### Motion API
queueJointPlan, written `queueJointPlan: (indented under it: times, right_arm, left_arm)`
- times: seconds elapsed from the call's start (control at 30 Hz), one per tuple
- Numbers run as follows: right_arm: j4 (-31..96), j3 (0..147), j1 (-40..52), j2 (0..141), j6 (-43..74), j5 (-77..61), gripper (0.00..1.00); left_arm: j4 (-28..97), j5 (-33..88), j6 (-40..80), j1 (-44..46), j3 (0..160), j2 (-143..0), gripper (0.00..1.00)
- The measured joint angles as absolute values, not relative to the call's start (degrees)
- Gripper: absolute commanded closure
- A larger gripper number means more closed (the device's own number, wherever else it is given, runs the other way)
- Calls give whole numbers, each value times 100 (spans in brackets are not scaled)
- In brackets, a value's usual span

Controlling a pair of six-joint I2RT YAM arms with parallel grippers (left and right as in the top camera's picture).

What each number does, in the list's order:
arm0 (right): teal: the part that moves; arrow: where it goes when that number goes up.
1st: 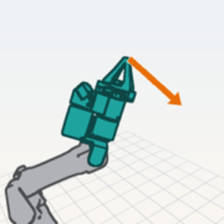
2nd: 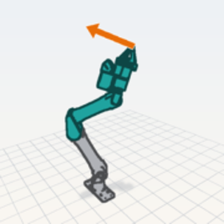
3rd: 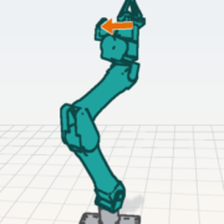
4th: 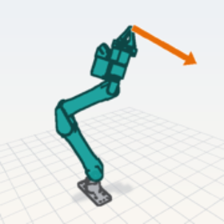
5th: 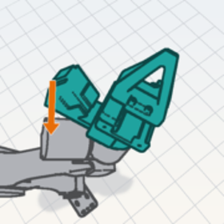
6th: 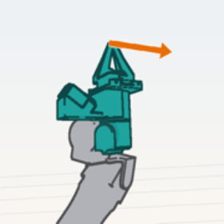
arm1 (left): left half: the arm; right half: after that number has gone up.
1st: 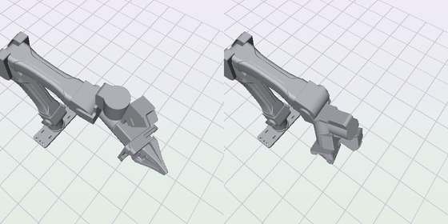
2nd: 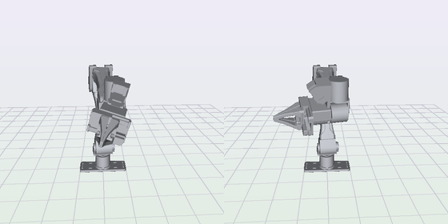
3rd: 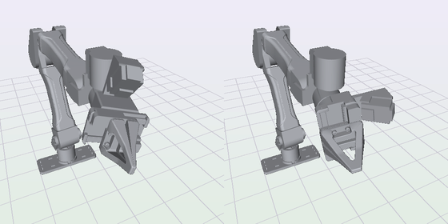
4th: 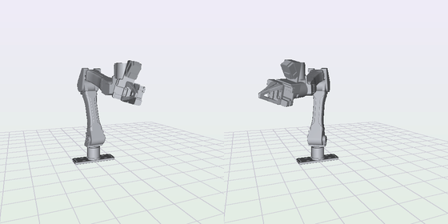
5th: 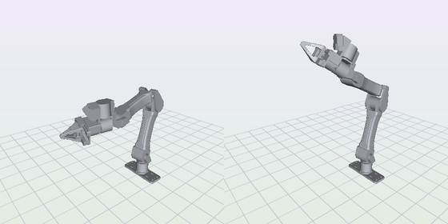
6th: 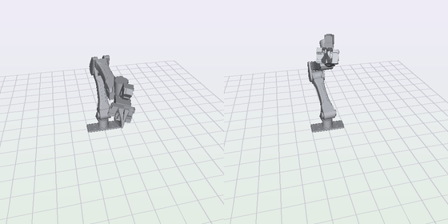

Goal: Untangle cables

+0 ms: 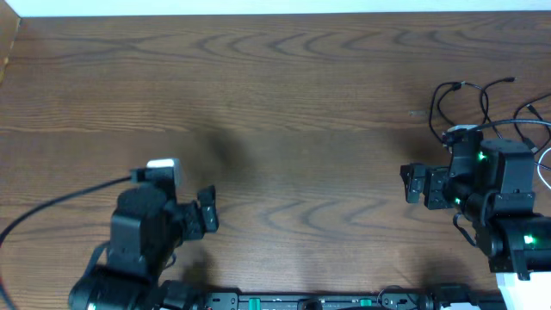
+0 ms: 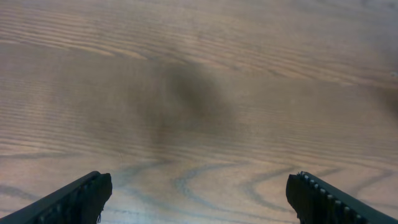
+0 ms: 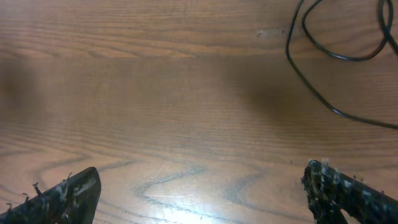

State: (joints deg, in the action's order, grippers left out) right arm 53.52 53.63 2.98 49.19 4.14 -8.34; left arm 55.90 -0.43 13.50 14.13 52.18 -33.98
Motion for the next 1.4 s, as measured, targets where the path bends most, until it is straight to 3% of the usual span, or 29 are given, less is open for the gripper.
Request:
queueJointPlan:
  times: [0.53,0.7,0.93,1.13,1.23,1.4]
  right_arm:
    - [5275,5343,298,4860,362,-779,1]
    - [3782,4617,353,3951,224,-757,1]
    - [1199,2163,502,1691,309,-821,1]
    - [-198,860,552,635,377,-849,1]
    - [-733,364,554,342,388,-851,1]
    - [108,58,554,75,198,-808,1]
  left_arm:
    - [5811,-60,1350,1413,5218,-3000,5]
    - [5815,-60,1350,1413,5216,-3000,5]
    - [5817,-60,1350,1413,5207,-2995,5]
    - [5822,-62,1350,1413,5207,-2993,5]
    - [5817,-62,1350,1413,5207,-2993,5]
    - [5817,-62,1350,1413,5207,-2993,5]
